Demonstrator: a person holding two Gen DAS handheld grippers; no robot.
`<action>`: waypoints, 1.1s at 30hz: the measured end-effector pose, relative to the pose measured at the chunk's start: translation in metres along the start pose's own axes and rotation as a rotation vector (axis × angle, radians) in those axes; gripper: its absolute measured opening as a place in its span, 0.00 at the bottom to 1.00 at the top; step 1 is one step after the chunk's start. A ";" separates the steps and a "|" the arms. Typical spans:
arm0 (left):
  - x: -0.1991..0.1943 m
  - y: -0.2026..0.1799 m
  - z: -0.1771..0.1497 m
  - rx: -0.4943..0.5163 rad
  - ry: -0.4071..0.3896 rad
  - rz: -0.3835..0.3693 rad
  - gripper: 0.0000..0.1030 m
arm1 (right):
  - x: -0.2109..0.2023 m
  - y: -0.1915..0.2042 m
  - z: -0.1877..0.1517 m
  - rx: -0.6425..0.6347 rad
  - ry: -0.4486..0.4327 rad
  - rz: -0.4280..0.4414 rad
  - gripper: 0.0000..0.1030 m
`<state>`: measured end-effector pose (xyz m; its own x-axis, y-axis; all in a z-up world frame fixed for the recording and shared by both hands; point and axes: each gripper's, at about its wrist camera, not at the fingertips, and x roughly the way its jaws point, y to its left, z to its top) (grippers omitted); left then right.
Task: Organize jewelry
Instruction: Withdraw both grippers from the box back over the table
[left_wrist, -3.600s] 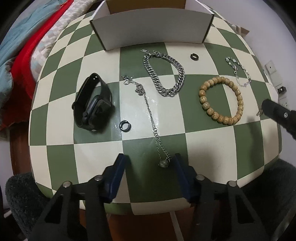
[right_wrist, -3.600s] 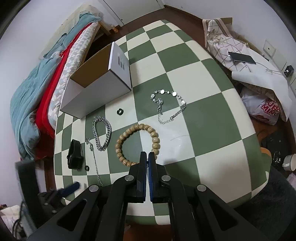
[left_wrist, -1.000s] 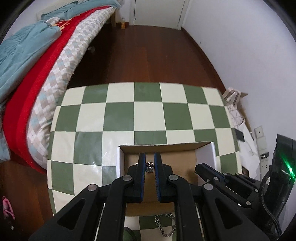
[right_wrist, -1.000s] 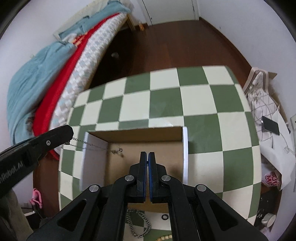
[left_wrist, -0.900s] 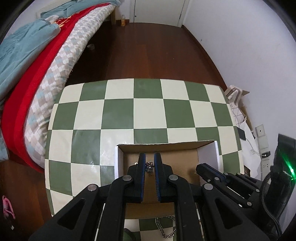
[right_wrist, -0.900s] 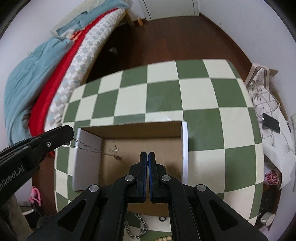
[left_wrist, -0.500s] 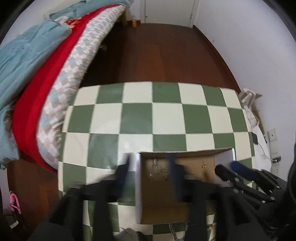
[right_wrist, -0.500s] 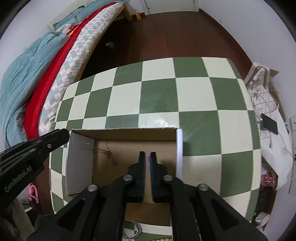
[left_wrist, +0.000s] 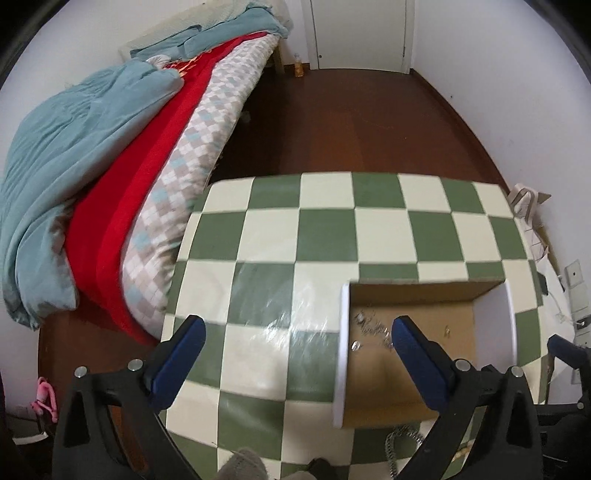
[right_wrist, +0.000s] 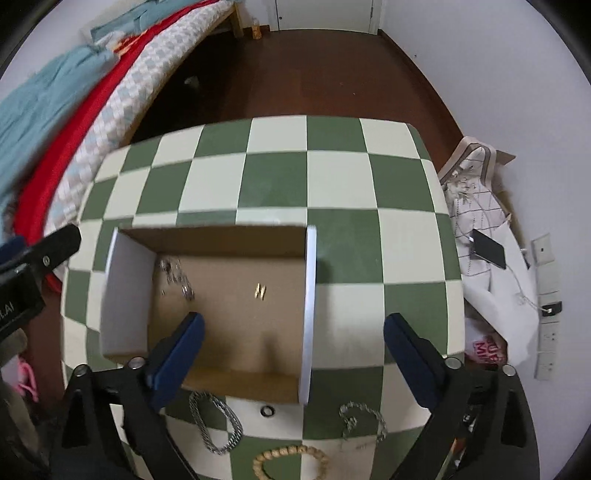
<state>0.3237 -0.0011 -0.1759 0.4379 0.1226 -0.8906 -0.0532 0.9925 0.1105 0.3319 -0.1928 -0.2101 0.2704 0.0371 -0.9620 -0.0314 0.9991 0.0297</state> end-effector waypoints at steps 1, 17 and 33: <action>0.000 0.001 -0.004 -0.003 0.005 0.003 1.00 | 0.000 0.002 -0.004 -0.009 0.000 -0.008 1.00; -0.045 0.017 -0.048 -0.024 -0.061 0.019 1.00 | -0.035 0.013 -0.041 -0.001 -0.074 -0.037 1.00; -0.146 0.035 -0.085 -0.044 -0.205 0.013 1.00 | -0.136 0.019 -0.082 0.020 -0.238 -0.050 1.00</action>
<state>0.1811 0.0157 -0.0794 0.6104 0.1370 -0.7802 -0.0970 0.9905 0.0980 0.2161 -0.1803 -0.1012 0.4908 -0.0105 -0.8712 0.0065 0.9999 -0.0084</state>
